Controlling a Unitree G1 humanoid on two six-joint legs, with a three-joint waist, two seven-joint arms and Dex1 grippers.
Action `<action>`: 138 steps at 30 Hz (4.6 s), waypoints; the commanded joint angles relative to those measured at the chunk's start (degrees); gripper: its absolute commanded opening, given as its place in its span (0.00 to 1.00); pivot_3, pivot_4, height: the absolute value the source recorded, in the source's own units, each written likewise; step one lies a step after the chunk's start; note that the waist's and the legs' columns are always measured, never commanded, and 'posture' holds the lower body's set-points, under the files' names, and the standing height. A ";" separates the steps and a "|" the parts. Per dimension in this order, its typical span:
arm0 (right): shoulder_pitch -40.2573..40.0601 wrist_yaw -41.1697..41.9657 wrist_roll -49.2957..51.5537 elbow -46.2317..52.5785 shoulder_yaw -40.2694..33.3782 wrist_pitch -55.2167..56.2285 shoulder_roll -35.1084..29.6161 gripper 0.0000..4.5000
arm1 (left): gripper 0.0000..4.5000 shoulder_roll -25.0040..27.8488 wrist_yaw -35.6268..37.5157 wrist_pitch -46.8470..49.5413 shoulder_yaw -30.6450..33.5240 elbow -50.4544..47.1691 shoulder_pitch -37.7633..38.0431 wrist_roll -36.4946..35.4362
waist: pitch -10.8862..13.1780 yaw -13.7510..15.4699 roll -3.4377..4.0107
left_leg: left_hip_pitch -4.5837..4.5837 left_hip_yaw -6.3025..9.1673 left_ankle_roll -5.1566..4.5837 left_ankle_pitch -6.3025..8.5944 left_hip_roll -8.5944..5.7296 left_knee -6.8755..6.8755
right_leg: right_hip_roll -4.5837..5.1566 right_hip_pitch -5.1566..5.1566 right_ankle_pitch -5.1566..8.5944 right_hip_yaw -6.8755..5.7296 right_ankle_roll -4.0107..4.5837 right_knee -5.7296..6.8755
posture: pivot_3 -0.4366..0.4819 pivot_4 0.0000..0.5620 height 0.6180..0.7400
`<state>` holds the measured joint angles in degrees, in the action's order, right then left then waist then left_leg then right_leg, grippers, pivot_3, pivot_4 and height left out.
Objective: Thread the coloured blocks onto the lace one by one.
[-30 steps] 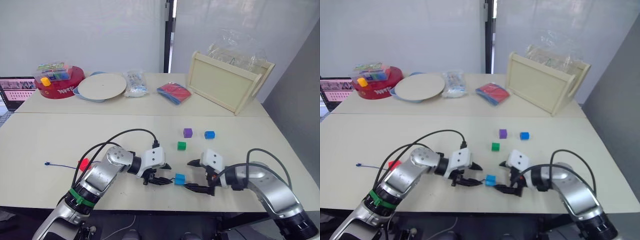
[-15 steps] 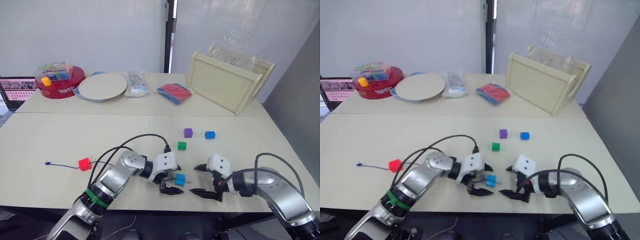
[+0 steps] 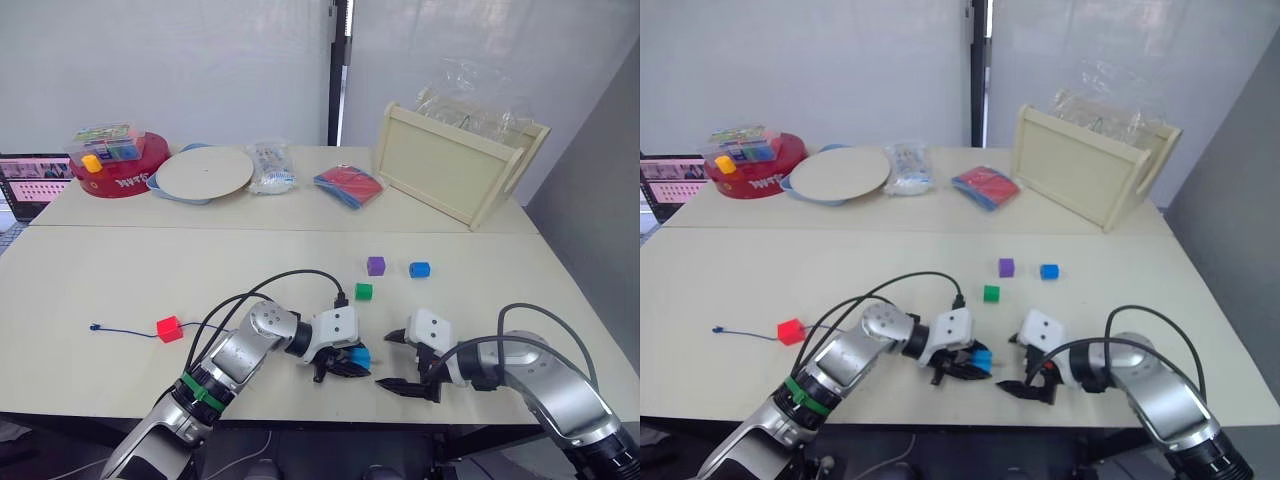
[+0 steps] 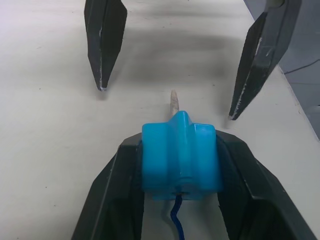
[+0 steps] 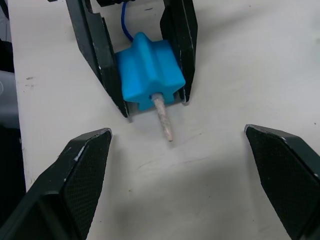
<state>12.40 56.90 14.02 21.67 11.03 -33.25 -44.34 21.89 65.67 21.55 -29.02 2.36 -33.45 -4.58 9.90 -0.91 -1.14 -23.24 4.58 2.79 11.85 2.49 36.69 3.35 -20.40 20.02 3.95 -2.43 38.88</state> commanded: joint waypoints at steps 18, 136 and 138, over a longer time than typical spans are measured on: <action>5.06 2.39 -2.07 -2.88 4.39 4.02 1.04 0.00 | 0.31 0.47 1.56 -0.07 0.20 -1.06 -0.63 -0.22 | 0.00 -0.05 0.00 | 0.01 0.00 0.00 0.00 0.00 0.01 | 0.00 0.00 0.00 0.00 0.00 0.02 | 0.48 0.27 1.00; 20.09 -57.03 -8.84 -44.81 -20.06 20.71 36.67 0.50 | 0.00 5.43 0.93 -5.05 11.17 -2.40 9.57 -9.34 | 0.06 -1.67 0.15 | -0.35 -0.06 0.13 -0.09 0.02 0.02 | 0.01 -0.70 0.00 0.13 0.07 0.62 | 0.48 0.27 1.00; 19.25 -56.49 -8.99 -43.04 -19.29 21.47 36.72 0.35 | 0.00 5.50 0.97 -5.06 11.14 -2.38 9.55 -9.33 | 0.06 -1.66 0.15 | -0.35 -0.05 0.13 -0.09 0.02 0.02 | 0.01 -0.71 0.00 0.12 0.07 0.63 | 0.48 0.27 1.00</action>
<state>32.62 0.07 4.75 -23.04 -7.95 -12.73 -7.63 27.12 66.50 16.61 -18.76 1.33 -23.66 -13.36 9.96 -2.57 -1.00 -23.59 4.53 2.92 11.77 2.52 36.71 3.35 -21.11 20.02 4.07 -2.36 39.52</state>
